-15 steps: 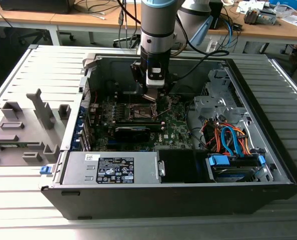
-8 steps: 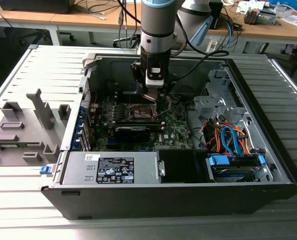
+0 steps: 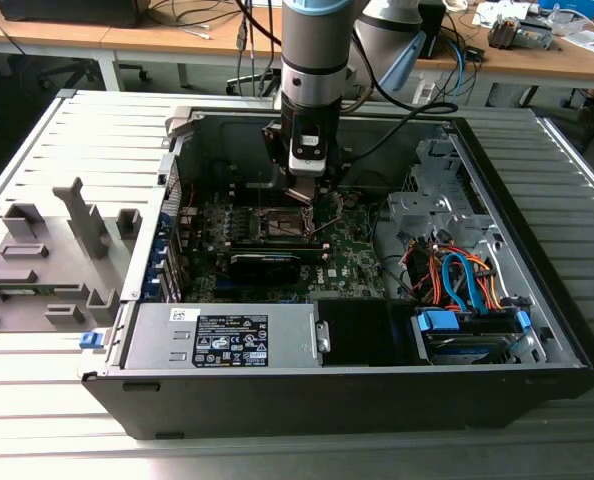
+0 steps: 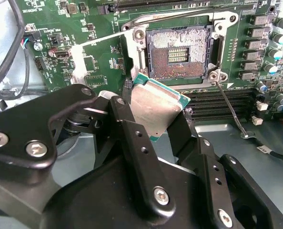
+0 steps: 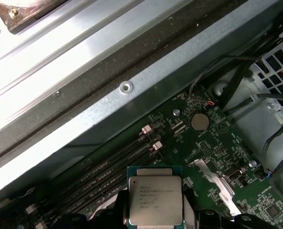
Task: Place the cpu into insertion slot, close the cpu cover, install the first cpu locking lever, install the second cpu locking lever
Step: 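Place the cpu into insertion slot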
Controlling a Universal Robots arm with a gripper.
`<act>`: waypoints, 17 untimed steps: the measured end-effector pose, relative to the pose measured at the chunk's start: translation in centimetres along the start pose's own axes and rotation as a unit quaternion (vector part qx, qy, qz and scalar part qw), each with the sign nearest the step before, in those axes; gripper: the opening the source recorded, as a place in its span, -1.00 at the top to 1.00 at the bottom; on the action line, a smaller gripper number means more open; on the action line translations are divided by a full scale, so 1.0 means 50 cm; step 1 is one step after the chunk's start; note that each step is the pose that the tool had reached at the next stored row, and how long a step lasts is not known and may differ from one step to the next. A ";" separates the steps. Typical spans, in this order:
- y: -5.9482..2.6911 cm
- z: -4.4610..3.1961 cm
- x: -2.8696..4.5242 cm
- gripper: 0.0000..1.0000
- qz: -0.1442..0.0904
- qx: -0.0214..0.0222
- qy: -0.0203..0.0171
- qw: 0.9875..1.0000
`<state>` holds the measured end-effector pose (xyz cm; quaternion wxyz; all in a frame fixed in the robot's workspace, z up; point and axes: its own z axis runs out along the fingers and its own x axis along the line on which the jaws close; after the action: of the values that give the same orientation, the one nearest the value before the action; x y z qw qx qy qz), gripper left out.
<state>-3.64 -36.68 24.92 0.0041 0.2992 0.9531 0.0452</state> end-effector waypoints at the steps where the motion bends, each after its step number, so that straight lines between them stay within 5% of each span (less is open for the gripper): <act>1: 0.000 0.000 0.000 -0.08 0.002 0.000 0.000 1.000; 17: 0.000 0.000 0.000 -0.08 0.027 -0.001 -0.002 1.000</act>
<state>-3.63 -36.68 24.91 0.0054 0.3251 0.9446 0.0451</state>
